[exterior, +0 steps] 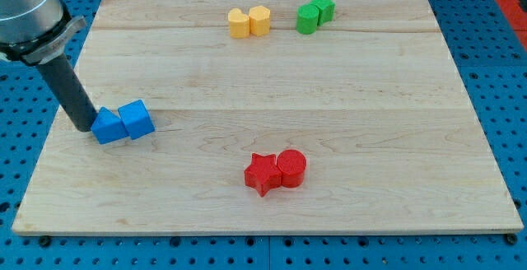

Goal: Slide the blue triangle above the red star

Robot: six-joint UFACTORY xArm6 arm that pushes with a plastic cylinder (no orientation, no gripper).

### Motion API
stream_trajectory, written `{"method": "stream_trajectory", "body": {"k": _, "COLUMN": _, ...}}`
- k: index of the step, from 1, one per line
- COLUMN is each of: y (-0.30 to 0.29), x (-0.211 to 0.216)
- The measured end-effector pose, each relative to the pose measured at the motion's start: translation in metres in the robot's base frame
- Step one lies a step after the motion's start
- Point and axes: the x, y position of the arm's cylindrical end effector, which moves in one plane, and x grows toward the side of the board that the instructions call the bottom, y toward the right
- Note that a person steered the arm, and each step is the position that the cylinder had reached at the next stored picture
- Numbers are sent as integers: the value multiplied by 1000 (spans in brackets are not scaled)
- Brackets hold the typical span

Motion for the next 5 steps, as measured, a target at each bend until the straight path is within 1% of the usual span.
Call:
{"method": "stream_trajectory", "body": {"k": 1, "y": 17, "x": -4}}
{"method": "stream_trajectory", "body": {"k": 2, "y": 56, "x": -9}}
{"method": "stream_trajectory", "body": {"k": 3, "y": 81, "x": -21}}
{"method": "stream_trajectory", "body": {"k": 4, "y": 80, "x": -17}}
{"method": "stream_trajectory", "body": {"k": 5, "y": 40, "x": -20}}
